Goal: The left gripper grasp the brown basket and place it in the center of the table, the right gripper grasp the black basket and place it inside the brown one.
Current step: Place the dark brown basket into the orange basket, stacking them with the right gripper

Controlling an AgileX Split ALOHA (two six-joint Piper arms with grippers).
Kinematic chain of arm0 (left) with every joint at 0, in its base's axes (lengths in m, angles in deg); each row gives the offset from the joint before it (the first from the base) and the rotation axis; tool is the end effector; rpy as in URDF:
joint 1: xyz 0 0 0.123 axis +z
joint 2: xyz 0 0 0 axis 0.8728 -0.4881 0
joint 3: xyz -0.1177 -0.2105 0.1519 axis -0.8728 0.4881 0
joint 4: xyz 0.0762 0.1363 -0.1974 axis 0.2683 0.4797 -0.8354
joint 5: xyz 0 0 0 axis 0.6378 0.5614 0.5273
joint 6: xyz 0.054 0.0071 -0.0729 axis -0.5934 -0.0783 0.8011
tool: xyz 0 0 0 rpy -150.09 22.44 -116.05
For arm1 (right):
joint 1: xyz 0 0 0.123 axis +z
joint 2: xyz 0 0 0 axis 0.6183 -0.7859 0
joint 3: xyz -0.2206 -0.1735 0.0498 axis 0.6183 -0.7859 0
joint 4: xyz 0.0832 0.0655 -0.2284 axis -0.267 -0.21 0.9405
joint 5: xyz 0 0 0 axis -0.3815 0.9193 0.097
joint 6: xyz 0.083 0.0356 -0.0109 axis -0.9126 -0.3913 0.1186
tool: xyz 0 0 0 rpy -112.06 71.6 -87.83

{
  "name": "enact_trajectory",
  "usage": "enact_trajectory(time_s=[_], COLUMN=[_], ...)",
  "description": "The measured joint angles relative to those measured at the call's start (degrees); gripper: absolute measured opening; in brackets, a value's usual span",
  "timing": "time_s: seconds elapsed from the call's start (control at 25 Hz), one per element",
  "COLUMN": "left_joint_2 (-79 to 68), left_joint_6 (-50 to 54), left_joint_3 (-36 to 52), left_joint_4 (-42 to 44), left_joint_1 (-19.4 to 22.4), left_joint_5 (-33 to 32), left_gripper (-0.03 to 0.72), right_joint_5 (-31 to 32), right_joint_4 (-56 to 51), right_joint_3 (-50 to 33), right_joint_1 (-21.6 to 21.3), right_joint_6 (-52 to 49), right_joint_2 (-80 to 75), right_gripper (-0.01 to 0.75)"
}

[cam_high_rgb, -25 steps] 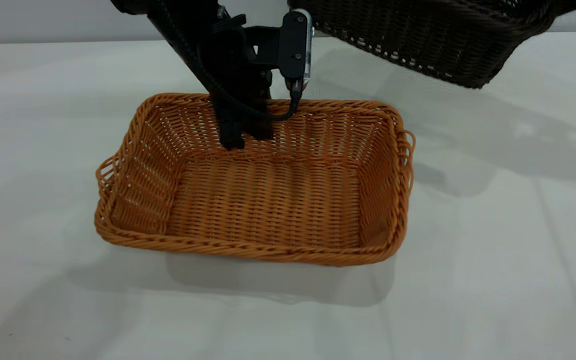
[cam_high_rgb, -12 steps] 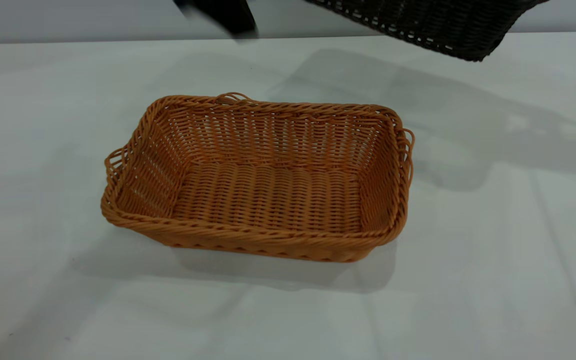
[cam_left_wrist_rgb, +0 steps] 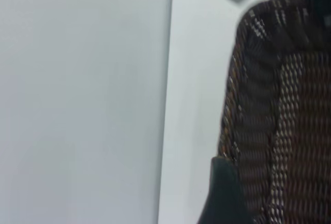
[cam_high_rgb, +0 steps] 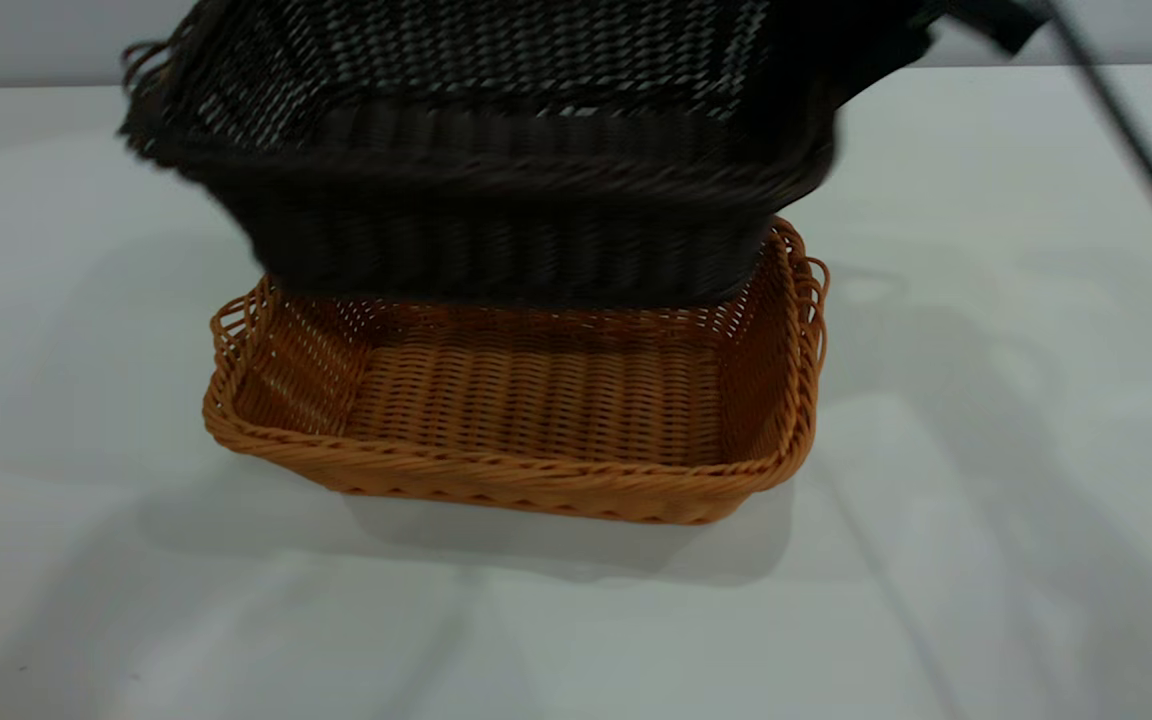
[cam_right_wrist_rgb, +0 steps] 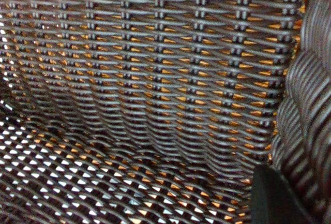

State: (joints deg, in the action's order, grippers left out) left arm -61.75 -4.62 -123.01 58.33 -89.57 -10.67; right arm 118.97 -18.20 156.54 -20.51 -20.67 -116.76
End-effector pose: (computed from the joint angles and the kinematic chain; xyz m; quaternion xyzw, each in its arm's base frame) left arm 0.2915 -0.1780 0.3978 0.6510 0.5993 0.0534 0.4628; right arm 0.3800 0.1659 0.1642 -0.0043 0.9670 0.2545 0.0049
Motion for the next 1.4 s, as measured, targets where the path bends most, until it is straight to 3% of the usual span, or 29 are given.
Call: enact_trajectory(time_s=[0.24,0.84,1.4], left_joint_2=[0.3,0.3,0.3], left_joint_6=[0.2,0.2,0.2], left_joint_3=[0.1,0.1,0.1], left_joint_4=[0.2,0.2,0.2], left_joint_1=[0.0,0.0,0.0], left_joint_5=[-0.1,-0.1,-0.3], left_gripper=[0.466,0.466,0.466], right_joint_5=[-0.7,6.0,4.1], right_joint_4=[0.2,6.0,10.9], right_joint_3=[0.0,0.1,0.2], right_joint_1=[3.7,3.6,3.5], right_joint_6=[-2.6,-6.0,-9.4], right_joint_2=[-3.1,-2.8,-4.2], right_gripper=[0.082,0.083,0.085])
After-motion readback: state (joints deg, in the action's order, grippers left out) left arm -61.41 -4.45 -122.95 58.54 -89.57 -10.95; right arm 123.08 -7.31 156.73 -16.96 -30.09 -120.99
